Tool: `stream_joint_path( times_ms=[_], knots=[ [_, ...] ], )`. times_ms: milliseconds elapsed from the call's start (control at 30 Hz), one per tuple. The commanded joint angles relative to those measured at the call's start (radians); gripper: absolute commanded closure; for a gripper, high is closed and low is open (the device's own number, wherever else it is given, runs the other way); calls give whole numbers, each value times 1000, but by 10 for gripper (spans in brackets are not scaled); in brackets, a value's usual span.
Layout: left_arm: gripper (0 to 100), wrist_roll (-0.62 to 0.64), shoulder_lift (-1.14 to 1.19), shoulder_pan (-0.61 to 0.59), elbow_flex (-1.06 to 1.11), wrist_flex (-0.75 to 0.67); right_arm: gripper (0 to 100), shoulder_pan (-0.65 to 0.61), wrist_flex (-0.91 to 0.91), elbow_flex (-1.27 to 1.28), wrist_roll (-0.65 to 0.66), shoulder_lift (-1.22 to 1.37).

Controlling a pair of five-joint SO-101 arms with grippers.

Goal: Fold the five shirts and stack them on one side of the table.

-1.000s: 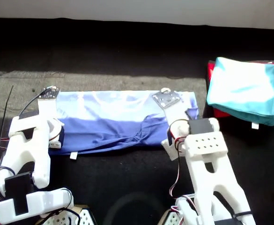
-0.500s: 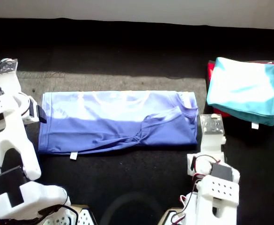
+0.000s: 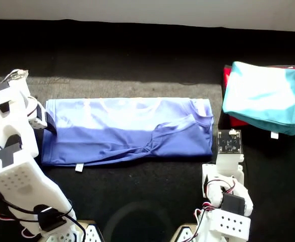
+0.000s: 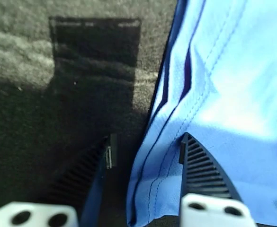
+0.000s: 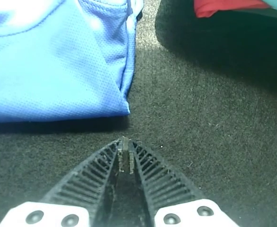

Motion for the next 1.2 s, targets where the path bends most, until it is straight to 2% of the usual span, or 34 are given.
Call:
stream_joint_path(
  times_ms=[0,100,267,333,400,467,567,900,1033,1167],
  knots=[
    [776,2,50,33,-87,11,986,-10,8,74,-5,-18],
    [776,2,120,64,-140,23,986,-10,8,74,-5,-18],
    [778,2,217,99,-260,133,986,-10,8,74,-6,-18],
    [836,2,251,99,-323,184,986,-10,8,74,-6,-19],
    [989,2,280,96,-383,219,986,-10,8,74,-6,-21],
    [972,0,309,90,-435,252,986,-10,5,76,-6,-21],
    [988,-43,344,44,-510,281,986,-10,5,76,-5,-21],
    [991,-250,364,-251,-837,382,986,-10,5,76,-6,-21],
    [991,-267,363,-289,-894,446,986,-10,5,76,-6,-21],
    [991,-259,354,-251,-894,506,986,-10,5,76,-6,-21]
  ],
)
